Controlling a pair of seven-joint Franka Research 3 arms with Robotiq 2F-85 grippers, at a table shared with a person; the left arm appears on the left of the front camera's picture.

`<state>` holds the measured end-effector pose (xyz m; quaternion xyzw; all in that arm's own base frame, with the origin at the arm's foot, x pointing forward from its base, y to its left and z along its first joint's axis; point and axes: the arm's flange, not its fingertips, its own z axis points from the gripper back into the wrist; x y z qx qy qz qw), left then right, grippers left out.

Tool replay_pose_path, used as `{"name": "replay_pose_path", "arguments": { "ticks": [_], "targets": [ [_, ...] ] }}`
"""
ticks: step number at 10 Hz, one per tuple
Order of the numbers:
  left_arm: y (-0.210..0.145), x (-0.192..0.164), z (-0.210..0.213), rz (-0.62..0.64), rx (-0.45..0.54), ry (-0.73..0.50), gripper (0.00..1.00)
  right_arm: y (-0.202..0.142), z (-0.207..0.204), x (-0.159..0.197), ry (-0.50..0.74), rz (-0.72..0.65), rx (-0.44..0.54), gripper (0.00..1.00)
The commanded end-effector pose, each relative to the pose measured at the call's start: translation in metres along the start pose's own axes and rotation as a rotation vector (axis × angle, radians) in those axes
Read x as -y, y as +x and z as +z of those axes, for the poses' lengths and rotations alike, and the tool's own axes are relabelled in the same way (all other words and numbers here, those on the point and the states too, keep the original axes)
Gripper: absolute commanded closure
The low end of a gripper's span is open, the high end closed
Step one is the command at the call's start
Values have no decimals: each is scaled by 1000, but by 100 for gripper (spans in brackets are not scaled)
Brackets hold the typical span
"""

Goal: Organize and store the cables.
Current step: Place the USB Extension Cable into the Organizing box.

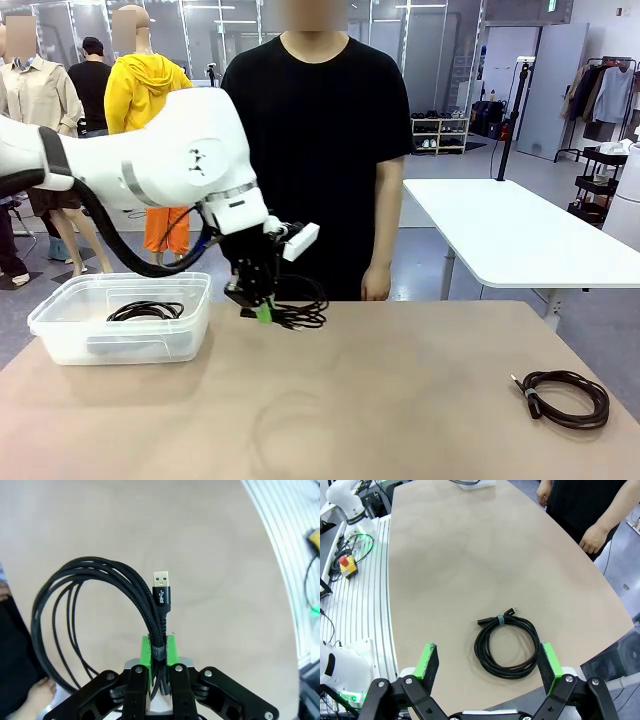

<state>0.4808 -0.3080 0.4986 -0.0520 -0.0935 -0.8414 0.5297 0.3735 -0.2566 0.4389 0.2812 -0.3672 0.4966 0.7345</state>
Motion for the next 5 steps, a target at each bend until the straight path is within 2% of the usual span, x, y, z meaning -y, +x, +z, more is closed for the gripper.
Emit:
{"name": "replay_pose_path", "arguments": {
  "ticks": [1, 3, 5],
  "targets": [
    [-45, 29, 29, -22, -23, 25, 100, 2, -1, -3, -2, -4, 11, 0],
    [-113, 52, 65, -41, -31, 15, 100, 2, -1, -3, -2, -4, 11, 0],
    [-165, 64, 86, -28, -41, 47, 100, 2, -1, -3, -2, -4, 11, 0]
  ]
}}
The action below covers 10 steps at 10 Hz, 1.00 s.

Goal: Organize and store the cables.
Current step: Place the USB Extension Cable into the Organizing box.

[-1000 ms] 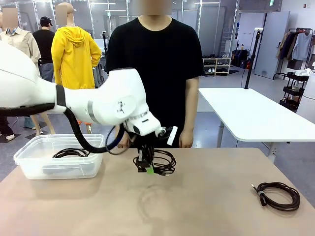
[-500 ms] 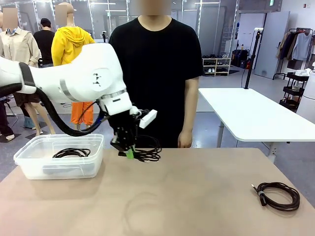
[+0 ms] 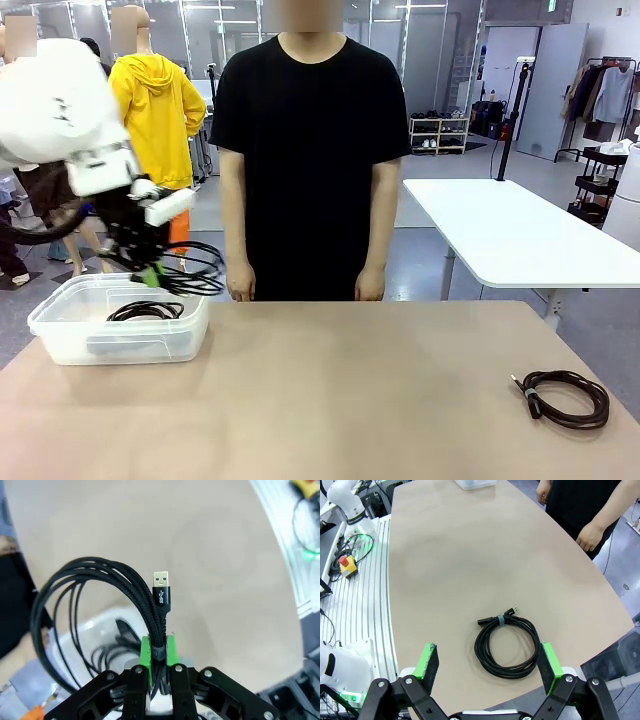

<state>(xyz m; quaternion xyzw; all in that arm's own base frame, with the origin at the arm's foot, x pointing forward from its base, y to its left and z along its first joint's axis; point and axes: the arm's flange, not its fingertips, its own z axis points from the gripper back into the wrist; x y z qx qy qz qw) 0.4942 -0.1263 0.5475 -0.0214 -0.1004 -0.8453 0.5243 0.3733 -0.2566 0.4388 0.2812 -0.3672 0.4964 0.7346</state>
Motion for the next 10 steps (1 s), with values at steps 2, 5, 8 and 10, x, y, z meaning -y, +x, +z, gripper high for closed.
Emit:
{"name": "replay_pose_path", "arguments": {
  "ticks": [2, 5, 8, 10],
  "targets": [
    [-56, 11, 9, 57, 29, 41, 100, 2, -1, -3, -1, -3, 11, 0],
    [-109, 2, 2, 161, 45, 63, 100, 2, -1, -3, -1, -3, 11, 0],
    [-153, -13, -35, 178, 57, 89, 100, 2, -1, -3, -1, -3, 11, 0],
    [-168, -15, -64, 172, 70, 61, 100, 2, -1, -3, -1, -3, 11, 0]
  ]
}}
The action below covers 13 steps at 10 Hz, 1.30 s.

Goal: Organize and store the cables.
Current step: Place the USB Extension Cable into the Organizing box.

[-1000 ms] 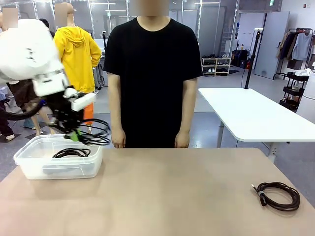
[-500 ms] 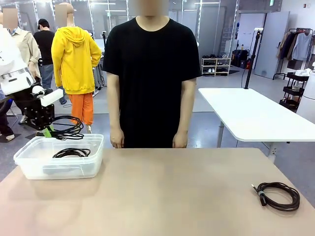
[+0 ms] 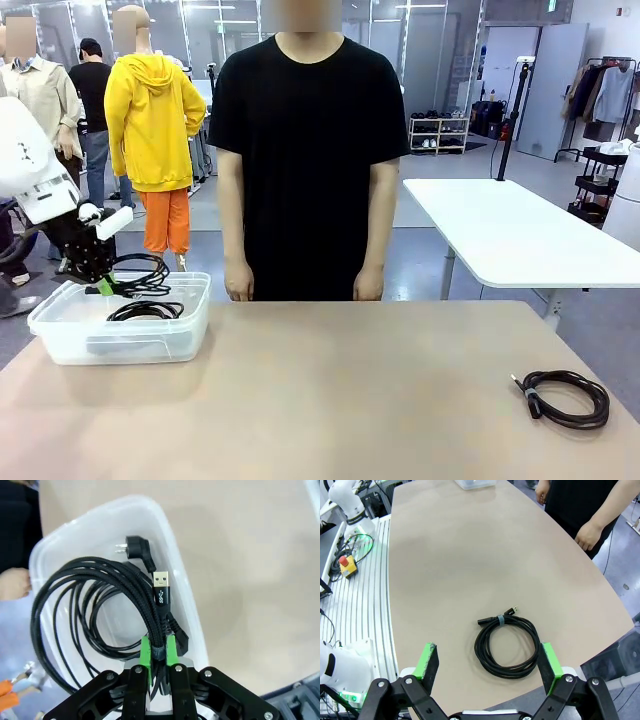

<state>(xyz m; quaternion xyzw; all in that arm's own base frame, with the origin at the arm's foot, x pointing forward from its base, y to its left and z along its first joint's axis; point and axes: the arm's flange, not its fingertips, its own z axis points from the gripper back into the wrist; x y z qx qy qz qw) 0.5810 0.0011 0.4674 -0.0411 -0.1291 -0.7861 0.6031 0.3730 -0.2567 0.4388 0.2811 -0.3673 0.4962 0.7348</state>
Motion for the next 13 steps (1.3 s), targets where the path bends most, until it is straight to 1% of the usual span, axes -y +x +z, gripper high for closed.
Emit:
{"name": "replay_pose_path", "arguments": {
  "ticks": [1, 2, 3, 4, 5, 6, 7, 8, 9, 11, 12, 13],
  "targets": [
    [-10, -8, -19, -7, 6, 13, 100, 2, -1, -3, -1, -3, 11, 0],
    [-14, -9, -27, 6, 4, 30, 100, 2, -1, -3, -1, -3, 11, 0],
    [-15, -9, -32, 11, 42, 11, 100, 2, -1, -3, -1, -3, 11, 0],
    [-14, -8, -34, 10, 25, 11, 100, 2, -1, -3, -1, -3, 11, 0],
    [-12, -9, -33, 6, 22, 18, 49, 2, -1, -3, -1, -3, 11, 0],
    [-10, -9, -32, 4, 22, 17, 48, 2, -1, -3, -1, -3, 11, 0],
    [-7, -6, -31, 4, 24, 11, 11, 2, -1, -3, -1, -3, 11, 0],
    [-4, -3, -29, 0, 47, 13, 10, 2, -1, -3, -1, -3, 11, 0],
    [-3, -2, -26, 0, 37, 23, 0, 2, -1, -3, -1, -3, 11, 0],
    [-3, 4, -23, 19, 23, 41, 0, 2, -1, -3, -1, -3, 11, 0],
    [-2, 11, -21, 21, 20, 40, 21, 2, -1, -3, -1, -3, 11, 0],
    [-2, -6, -23, 5, 10, 7, 21, 2, -1, -3, -1, -3, 11, 0]
  ]
}}
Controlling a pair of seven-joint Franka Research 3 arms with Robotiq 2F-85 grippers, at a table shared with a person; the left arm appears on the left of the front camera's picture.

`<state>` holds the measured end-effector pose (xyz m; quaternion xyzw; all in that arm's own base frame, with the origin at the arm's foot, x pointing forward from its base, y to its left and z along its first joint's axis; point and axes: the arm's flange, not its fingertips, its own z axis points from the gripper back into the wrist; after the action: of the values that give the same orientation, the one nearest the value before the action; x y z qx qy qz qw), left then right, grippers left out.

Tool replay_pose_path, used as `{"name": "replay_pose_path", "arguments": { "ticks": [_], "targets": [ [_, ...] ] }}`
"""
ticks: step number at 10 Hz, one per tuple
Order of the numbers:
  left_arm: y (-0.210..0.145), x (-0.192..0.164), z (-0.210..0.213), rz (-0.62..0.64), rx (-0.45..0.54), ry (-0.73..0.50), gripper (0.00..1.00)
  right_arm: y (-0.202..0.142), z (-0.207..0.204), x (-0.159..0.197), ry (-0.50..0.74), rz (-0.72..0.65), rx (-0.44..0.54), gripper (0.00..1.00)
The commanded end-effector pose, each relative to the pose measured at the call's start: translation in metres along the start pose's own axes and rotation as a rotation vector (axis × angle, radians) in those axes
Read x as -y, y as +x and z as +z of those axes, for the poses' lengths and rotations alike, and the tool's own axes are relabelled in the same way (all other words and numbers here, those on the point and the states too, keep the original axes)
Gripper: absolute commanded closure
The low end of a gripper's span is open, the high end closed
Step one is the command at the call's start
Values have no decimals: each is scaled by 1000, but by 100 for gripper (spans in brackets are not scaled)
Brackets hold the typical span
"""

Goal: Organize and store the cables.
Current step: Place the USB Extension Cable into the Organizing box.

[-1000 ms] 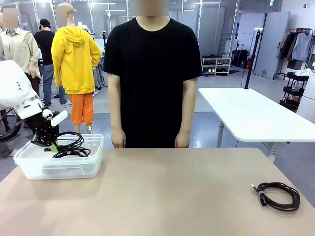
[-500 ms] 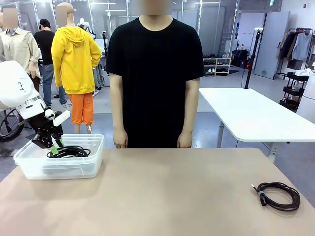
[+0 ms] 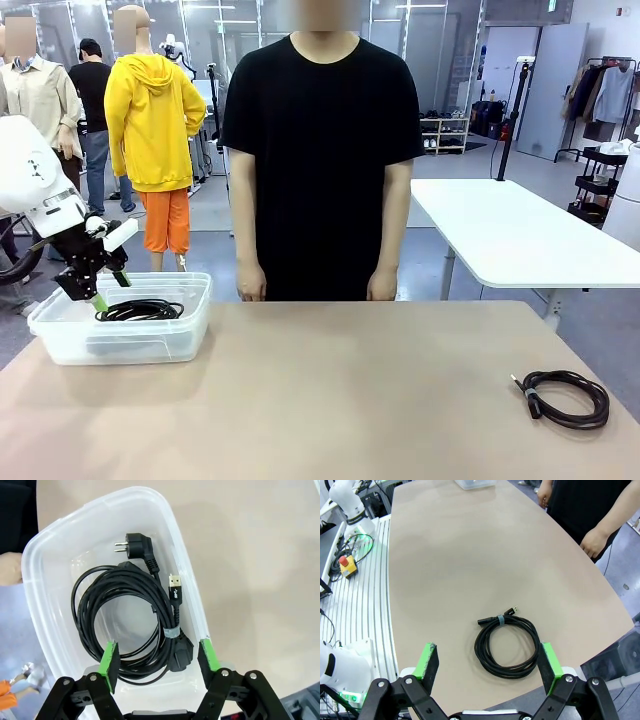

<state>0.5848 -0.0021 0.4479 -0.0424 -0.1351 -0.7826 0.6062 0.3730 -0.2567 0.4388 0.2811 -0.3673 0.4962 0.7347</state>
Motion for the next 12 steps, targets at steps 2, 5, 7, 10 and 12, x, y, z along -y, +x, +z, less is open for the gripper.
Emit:
{"name": "replay_pose_path", "arguments": {
  "ticks": [2, 5, 7, 10, 12],
  "targets": [
    [1, -5, -3, -4, 1, -2, 21, 2, -1, -3, -1, -3, 11, 0],
    [1, -5, -3, -4, 1, -2, 21, 2, -1, -3, -1, -3, 11, 0],
    [1, -5, -3, -4, 1, -2, 21, 2, -1, -3, -1, -3, 11, 0],
    [1, -5, -3, -4, 1, -2, 21, 2, -1, -3, -1, -3, 11, 0],
    [2, -4, 22, 79, -27, -20, 21, 2, -1, -3, -1, -3, 11, 0]
  ]
}}
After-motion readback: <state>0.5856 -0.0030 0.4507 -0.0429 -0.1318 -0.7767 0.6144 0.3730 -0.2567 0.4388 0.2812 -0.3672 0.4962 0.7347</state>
